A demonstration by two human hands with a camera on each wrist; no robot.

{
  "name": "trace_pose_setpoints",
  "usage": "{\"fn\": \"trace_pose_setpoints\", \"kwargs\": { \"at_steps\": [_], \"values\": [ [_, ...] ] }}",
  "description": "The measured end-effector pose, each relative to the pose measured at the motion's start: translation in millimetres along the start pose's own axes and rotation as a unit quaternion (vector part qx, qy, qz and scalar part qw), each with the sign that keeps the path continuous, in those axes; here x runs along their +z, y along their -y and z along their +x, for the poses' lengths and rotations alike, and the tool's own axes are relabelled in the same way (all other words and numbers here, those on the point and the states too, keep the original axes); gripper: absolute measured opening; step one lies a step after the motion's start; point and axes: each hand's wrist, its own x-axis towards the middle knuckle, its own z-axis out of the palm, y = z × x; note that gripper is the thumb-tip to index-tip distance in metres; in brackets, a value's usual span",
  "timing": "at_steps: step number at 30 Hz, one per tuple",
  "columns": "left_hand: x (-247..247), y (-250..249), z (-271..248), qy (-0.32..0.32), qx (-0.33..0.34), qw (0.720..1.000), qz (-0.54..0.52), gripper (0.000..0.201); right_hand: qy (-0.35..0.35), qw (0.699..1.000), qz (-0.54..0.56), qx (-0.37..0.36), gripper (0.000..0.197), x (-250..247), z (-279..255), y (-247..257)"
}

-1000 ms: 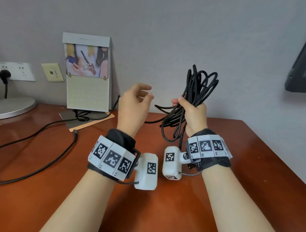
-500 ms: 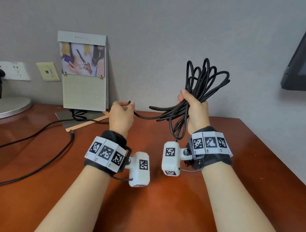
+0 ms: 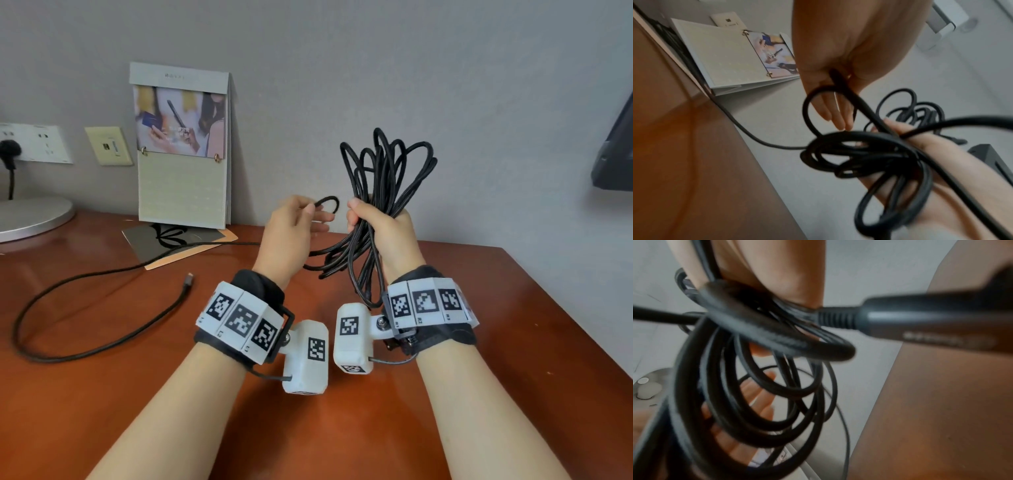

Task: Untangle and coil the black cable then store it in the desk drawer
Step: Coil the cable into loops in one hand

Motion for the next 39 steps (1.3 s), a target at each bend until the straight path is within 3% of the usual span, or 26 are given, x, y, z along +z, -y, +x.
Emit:
{"fn": "trace_pose_setpoints", "kwargs": {
  "at_steps": [7,12,14,17,21,26,33,39],
  "values": [
    [10.2,0.2,-5.5,0.063,0.067,0.995,0.032,0.026,-0.022,0.999,0.024,0.021,0.025,-1.1,-2.3,4.3],
    [7.4,-3.9,-9.9,0.163,0.065,0.984,0.023,0.024,-0.076,0.995,0.036,0.045,0.019,-0.3,0.3,3.1],
    [5.3,-1.9,-9.7,0.176,0.079,0.981,0.024,0.025,-0.106,0.99,0.056,0.071,0.016,-0.4,-0.1,2.4],
    [4.5,-0.6,-8.1,0.177,0.078,0.981,0.027,0.028,-0.119,0.987,0.07,0.085,0.03,-0.7,-0.6,2.7],
    [3.2,3.6,-6.1,0.179,0.08,0.978,0.07,0.027,-0.134,0.981,0.098,0.095,0.012,1.6,-0.4,4.0],
    [8.3,13.1,-6.3,0.182,0.112,0.971,0.109,0.029,-0.101,0.986,0.116,0.064,0.02,3.3,-4.4,6.0],
    [11.9,20.0,-6.0,0.249,0.123,0.948,0.155,0.044,-0.094,0.99,0.086,0.057,0.01,0.5,0.2,5.1],
    [11.9,18.1,-5.8,0.282,0.064,0.943,0.162,0.055,-0.072,0.994,0.061,0.058,0.01,-4.5,0.6,5.4]
  ]
}}
